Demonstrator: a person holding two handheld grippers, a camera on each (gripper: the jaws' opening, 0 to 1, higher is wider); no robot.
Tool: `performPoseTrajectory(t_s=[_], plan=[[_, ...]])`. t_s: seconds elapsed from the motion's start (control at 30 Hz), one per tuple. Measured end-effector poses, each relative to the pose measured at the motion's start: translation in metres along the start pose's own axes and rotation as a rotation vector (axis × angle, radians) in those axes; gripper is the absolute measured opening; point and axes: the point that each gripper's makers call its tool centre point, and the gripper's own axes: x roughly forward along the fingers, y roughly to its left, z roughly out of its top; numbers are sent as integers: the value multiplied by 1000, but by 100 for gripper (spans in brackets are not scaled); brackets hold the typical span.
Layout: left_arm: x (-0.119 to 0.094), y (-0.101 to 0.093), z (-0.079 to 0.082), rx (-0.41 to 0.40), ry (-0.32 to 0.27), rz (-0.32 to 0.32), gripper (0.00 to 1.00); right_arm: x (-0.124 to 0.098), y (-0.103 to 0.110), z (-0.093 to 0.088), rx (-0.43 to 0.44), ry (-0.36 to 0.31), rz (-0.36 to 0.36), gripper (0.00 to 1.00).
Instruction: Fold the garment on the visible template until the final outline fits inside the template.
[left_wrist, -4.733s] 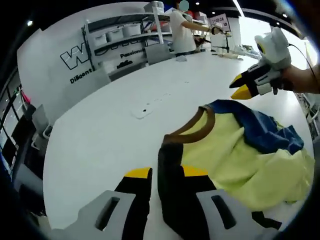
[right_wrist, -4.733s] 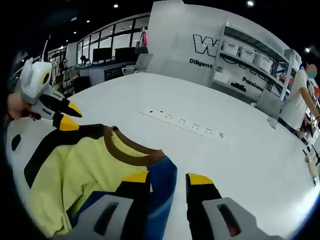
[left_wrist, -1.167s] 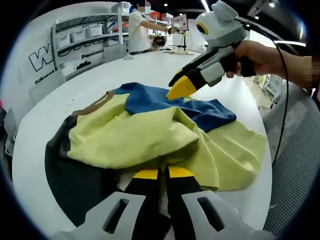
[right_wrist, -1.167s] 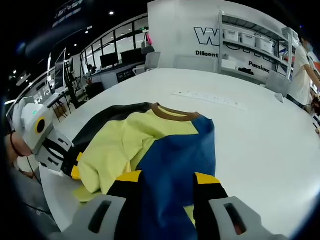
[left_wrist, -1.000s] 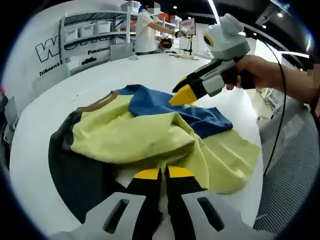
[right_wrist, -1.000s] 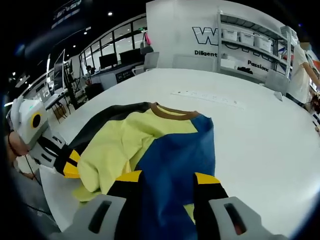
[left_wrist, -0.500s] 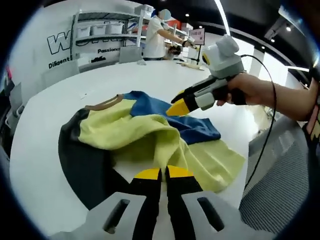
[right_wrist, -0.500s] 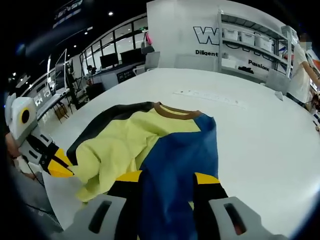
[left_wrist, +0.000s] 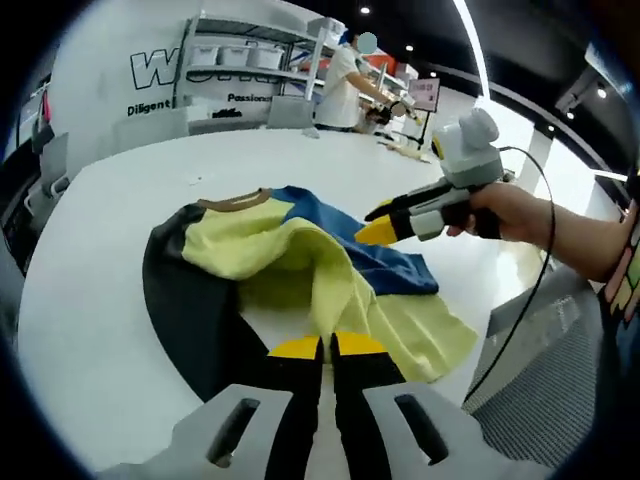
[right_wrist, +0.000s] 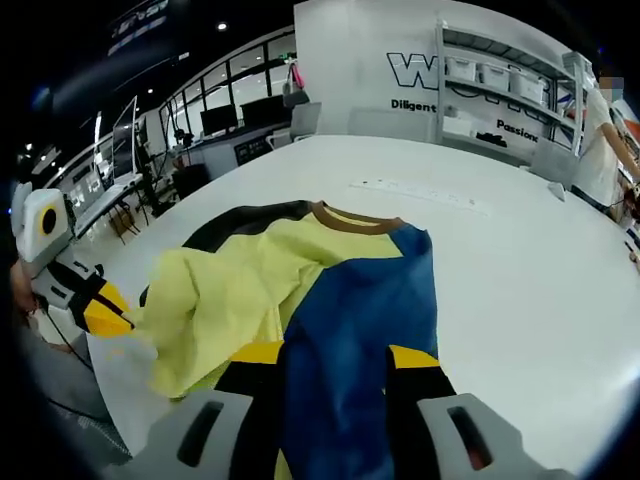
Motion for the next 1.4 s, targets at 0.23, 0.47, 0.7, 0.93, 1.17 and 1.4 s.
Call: performPoseTrajectory(t_s=[0.23, 0.47, 0.7, 0.93, 1.17, 1.4], plan=[[-9, 2, -6, -32, 11, 38, 0, -4, 8, -6, 5, 9, 14, 34], [-21, -1, -13, -65, 26, 50, 0, -10, 13, -12, -4, 23, 26, 34], [-27, 1, -23, -103, 42, 66, 0, -17, 15, -24, -4, 41, 34, 34], [-35, 1, -25, -108, 42, 84, 0, -25, 17, -32, -12, 58, 37, 34], [-43, 0, -32, -97, 64, 104, 0, -38, 26, -47, -36, 125, 48, 34], [-48, 1, -36, -102, 76, 121, 0, -47, 33, -60, -31, 154, 63, 32]])
